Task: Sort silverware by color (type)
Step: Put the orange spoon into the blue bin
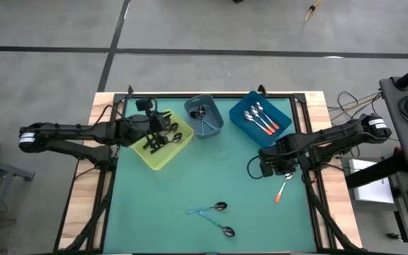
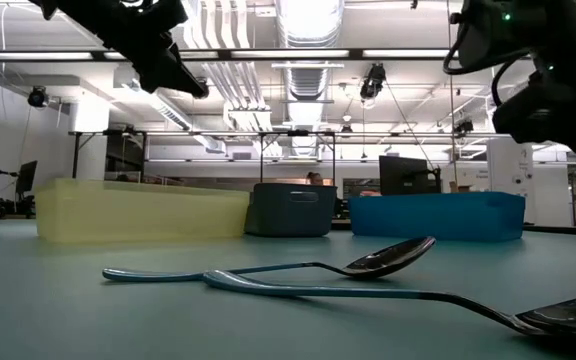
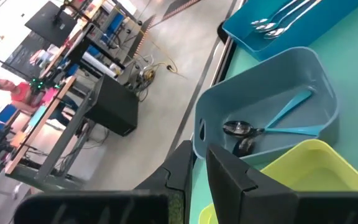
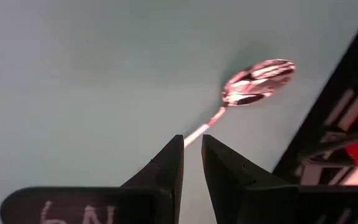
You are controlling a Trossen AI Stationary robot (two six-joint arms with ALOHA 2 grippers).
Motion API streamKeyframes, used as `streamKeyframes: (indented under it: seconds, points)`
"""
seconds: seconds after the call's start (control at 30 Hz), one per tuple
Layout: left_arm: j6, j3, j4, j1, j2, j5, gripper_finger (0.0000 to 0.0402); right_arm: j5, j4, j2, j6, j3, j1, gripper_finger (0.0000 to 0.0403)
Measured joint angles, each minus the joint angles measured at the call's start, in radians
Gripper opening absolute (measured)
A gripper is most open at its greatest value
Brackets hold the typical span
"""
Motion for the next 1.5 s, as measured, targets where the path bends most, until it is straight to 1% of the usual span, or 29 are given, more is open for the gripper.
streamKeyframes:
  seconds: [0.3,0.57,0.97,1.07,1.33,1.4,1.5]
  points:
    - [-0.002,0.0,0.001,0.0,0.0,-0.001,0.003,-0.001,-0.003,-0.072,0.067,-0.071,0.018,0.0052]
    - [-0.002,0.0,0.001,0.0,0.0,-0.001,0.003,0.003,0.059,-0.146,0.192,-0.15,0.086,0.0052]
    - [-0.003,0.0,0.002,0.0,0.0,-0.001,0.0029,0.019,0.182,-0.149,0.322,-0.221,0.163,0.0056]
    - [-0.003,0.0,0.002,0.0,0.0,-0.001,0.0029,0.022,0.195,-0.142,0.347,-0.225,0.168,0.0074]
    - [-0.003,0.0,0.002,0.0,0.0,-0.001,0.0029,0.022,0.199,-0.087,0.349,-0.229,0.168,0.0153]
    - [-0.003,0.0,0.002,0.0,0.0,-0.001,0.0029,0.022,0.204,-0.067,0.349,-0.229,0.168,0.0161]
    - [-0.003,0.0,0.002,0.0,0.0,-0.001,0.0029,0.022,0.215,-0.042,0.347,-0.229,0.168,0.0164]
